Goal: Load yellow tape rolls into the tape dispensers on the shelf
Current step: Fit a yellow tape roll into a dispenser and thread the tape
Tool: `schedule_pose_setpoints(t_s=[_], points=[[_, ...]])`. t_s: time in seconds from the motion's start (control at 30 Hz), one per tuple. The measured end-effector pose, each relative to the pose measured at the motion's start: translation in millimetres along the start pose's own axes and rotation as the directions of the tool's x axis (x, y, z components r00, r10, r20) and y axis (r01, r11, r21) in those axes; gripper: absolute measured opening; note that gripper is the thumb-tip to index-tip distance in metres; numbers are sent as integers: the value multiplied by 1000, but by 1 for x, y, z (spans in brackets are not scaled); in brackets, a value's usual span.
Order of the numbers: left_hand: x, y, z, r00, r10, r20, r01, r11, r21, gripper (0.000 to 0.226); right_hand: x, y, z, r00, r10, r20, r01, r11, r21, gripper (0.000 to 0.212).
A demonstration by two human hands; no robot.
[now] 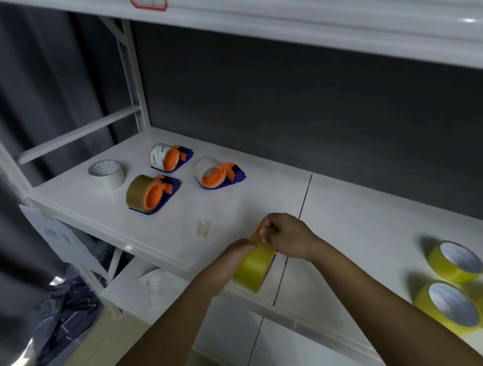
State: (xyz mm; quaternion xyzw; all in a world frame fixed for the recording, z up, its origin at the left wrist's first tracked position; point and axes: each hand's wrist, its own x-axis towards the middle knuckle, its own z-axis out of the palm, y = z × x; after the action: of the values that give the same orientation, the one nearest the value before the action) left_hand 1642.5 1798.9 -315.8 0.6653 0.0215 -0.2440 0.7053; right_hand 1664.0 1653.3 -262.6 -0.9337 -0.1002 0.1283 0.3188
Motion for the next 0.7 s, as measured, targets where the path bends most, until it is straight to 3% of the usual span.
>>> schedule_pose_setpoints(t_s=[0.13, 0.23, 0.37, 0.5, 0.57, 0.7], points=[[1, -5, 10, 974, 15, -226, 23, 986, 164, 27, -3, 1, 8, 999, 4, -51, 4, 988, 153, 23], [4, -14, 13, 951, 101, -294, -42, 979, 200, 36, -3, 1, 10, 996, 17, -87, 5, 970, 244, 19], [5, -16, 13, 942, 145, -303, -75, 970, 233, 31, -19, 5, 8, 995, 74, -72, -35, 899, 436, 24], [4, -18, 11, 953, 150, -264, -85, 967, 242, 34, -37, 14, 19, 993, 96, -62, -44, 824, 564, 11], [3, -17, 10, 957, 148, -250, -86, 966, 244, 32, -37, 13, 27, 980, 153, -130, -35, 770, 637, 9], [1, -17, 8, 962, 118, -245, -57, 968, 243, 25, -30, 8, 40, 941, 217, -261, -22, 807, 591, 4]])
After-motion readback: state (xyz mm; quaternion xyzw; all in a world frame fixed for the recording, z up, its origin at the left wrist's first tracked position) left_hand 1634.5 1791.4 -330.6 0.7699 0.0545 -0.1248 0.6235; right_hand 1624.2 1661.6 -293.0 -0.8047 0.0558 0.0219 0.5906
